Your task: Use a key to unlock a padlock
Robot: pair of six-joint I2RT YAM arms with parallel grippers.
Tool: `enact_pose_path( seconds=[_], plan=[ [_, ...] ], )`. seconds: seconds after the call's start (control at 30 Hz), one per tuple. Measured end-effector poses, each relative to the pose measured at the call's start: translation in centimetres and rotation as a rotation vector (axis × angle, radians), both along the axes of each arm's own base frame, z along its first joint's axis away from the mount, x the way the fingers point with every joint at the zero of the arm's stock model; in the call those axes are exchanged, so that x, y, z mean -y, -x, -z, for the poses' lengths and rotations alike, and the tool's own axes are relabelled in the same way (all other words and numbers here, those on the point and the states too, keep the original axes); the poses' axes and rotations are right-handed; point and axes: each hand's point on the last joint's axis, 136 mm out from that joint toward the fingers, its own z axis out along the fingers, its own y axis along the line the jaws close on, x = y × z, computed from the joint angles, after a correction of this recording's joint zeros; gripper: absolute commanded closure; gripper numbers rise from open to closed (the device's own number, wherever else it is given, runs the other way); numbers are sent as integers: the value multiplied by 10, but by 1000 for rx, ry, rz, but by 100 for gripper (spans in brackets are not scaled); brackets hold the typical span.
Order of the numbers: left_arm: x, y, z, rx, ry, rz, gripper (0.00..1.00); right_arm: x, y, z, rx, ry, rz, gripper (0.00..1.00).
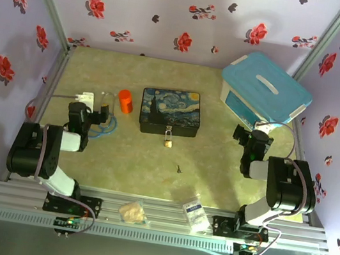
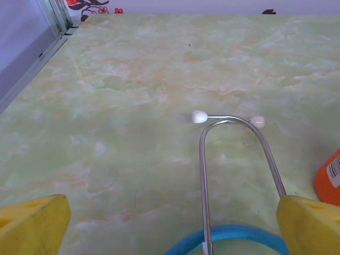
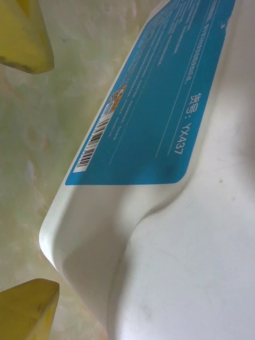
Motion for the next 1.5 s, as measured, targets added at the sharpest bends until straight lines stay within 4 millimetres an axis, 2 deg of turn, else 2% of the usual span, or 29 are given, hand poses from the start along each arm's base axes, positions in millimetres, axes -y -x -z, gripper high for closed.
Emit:
enact_pose_path(
  seconds=[1.5],
  plan=[
    [0, 0, 0, 0, 3, 3, 0, -3, -1, 0, 0, -7, -14, 1]
  ],
)
